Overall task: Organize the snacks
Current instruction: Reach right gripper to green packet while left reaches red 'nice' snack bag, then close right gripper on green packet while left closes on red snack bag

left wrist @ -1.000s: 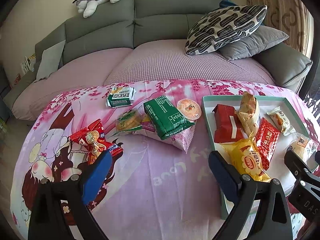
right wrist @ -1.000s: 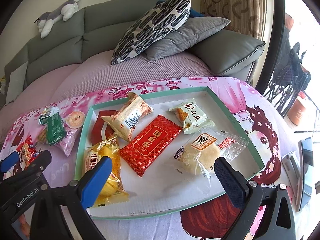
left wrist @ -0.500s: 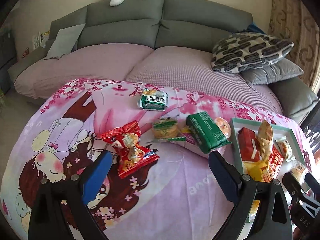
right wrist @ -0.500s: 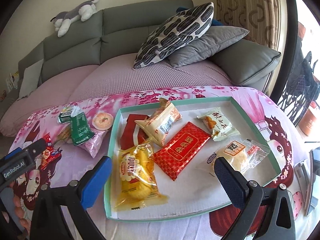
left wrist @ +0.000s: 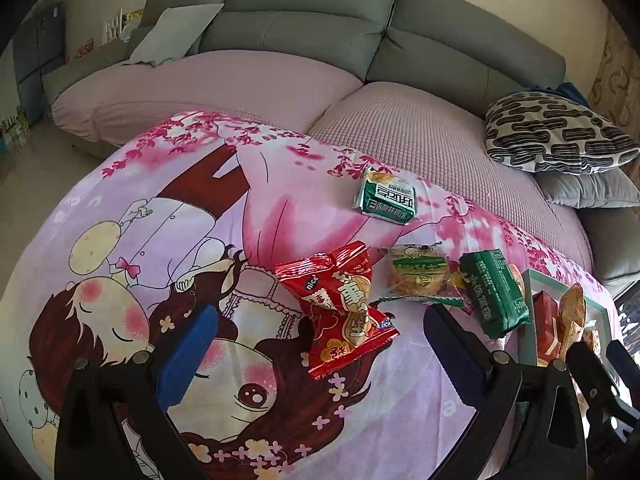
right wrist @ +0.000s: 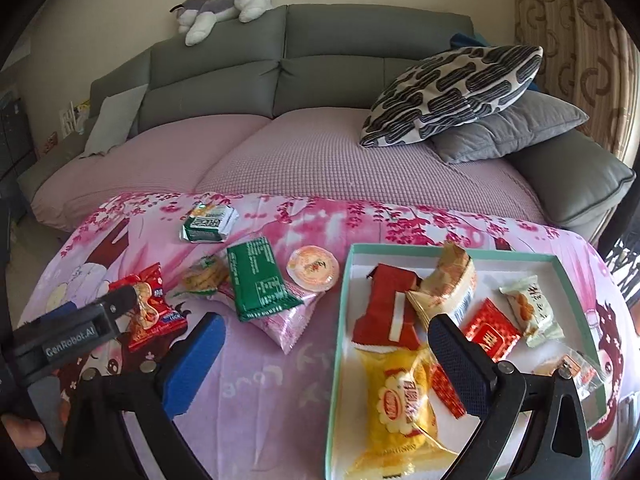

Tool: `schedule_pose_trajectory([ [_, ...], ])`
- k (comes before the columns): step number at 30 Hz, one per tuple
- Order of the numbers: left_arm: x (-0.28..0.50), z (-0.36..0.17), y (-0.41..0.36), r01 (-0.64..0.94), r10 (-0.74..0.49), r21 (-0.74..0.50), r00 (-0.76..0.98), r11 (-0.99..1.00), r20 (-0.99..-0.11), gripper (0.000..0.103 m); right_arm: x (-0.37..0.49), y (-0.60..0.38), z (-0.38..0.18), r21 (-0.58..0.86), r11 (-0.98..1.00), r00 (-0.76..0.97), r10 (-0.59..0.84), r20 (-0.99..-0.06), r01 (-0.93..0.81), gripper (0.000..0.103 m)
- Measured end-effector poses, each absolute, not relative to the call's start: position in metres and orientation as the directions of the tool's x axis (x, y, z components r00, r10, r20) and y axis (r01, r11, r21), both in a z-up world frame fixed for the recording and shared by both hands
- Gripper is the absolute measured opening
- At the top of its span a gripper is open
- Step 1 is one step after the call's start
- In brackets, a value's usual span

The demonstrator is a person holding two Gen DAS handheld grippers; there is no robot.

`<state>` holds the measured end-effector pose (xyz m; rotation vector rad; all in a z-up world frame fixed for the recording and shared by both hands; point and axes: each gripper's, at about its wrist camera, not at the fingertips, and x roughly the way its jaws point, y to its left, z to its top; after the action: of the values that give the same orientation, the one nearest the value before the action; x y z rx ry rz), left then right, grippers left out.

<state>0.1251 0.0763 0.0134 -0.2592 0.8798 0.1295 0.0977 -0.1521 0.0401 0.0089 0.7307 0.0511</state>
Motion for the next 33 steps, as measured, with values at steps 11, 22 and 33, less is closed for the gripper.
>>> schedule_pose_trajectory([
  [11, 0.143, -0.007, 0.084, -0.22, -0.067, -0.247, 0.603, 0.944, -0.795, 0.096, 0.163, -0.113, 0.016, 0.01, 0.987, 0.648, 0.114, -0.753, -0.162, 0.079],
  [22, 0.152, -0.022, 0.079, -0.186, -0.153, -0.307, 0.568, 0.933, -0.809, 0.053, 0.17, -0.106, 0.0, 0.042, 0.98, 0.611, 0.155, -0.777, -0.195, 0.043],
  [33, 0.143, -0.013, 0.075, -0.149, -0.197, -0.34, 0.579, 0.928, -0.791, 0.033, 0.142, -0.113, 0.014, 0.08, 0.979, 0.634, 0.183, -0.752, -0.189, 0.042],
])
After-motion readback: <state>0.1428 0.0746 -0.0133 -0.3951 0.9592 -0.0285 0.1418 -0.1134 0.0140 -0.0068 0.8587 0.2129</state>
